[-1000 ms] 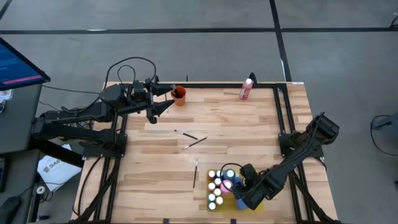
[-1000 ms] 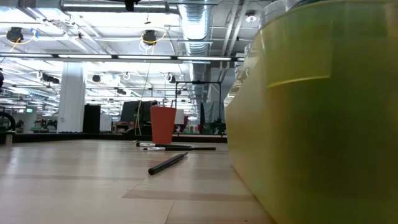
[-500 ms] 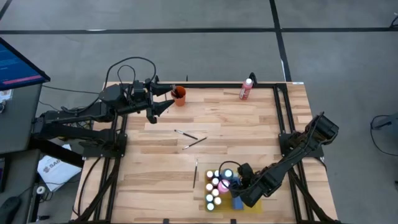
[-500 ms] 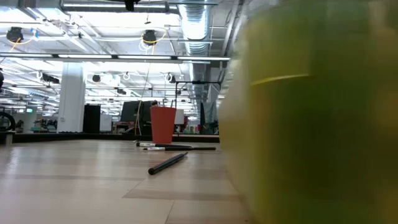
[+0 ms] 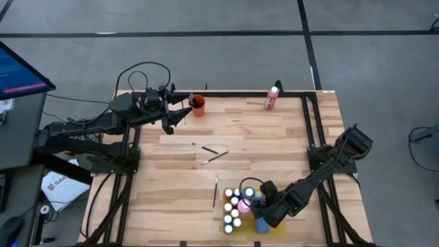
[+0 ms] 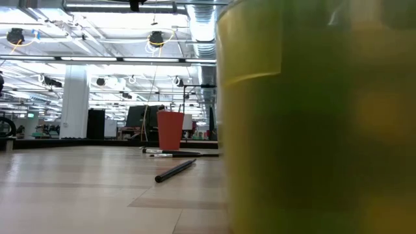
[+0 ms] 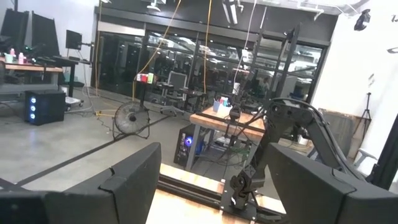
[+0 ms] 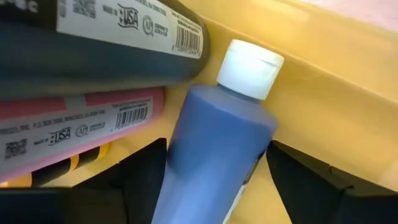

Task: Pick & Place Paint Supplies
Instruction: Put the purple paint bottle into the yellow bin

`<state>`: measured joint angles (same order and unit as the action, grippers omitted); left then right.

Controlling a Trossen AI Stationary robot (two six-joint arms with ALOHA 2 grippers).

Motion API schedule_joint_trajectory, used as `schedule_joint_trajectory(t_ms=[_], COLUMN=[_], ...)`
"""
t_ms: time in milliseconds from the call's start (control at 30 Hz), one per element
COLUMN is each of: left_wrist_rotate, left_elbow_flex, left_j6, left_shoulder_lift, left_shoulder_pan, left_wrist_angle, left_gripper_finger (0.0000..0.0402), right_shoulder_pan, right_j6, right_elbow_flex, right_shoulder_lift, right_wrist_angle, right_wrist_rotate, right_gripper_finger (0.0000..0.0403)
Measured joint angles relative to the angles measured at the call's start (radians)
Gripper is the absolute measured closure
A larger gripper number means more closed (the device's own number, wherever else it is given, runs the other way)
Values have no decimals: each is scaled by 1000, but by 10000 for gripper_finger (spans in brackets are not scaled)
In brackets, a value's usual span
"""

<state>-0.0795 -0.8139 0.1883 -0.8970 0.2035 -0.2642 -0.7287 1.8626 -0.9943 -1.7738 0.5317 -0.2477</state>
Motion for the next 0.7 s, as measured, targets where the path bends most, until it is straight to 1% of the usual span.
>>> schedule_joint_trajectory(t_ms=[100, 300, 400, 500, 700], left_wrist_rotate=[0, 0, 0, 0, -3], left_elbow_flex=[0, 0, 0, 0, 0], left_j6=[0, 0, 0, 0, -29], left_shoulder_lift=[0, 0, 0, 0, 0], left_shoulder_pan=[0, 0, 0, 0, 0], left_wrist_angle=[0, -5, -6, -6, -7], left_gripper_finger=[115, 115, 115, 115, 115], right_shoulder_pan=[11, 29, 31, 32, 31], right_j6=[-13, -38, -38, -44, -67], right_elbow_flex=[0, 0, -10, -35, -110], right_shoulder_lift=[1, 1, 1, -2, -10], right_wrist_angle=[-14, -18, -8, 35, 187], right_wrist_rotate=[33, 49, 53, 54, 62], right_gripper_finger=[158, 246, 283, 301, 308])
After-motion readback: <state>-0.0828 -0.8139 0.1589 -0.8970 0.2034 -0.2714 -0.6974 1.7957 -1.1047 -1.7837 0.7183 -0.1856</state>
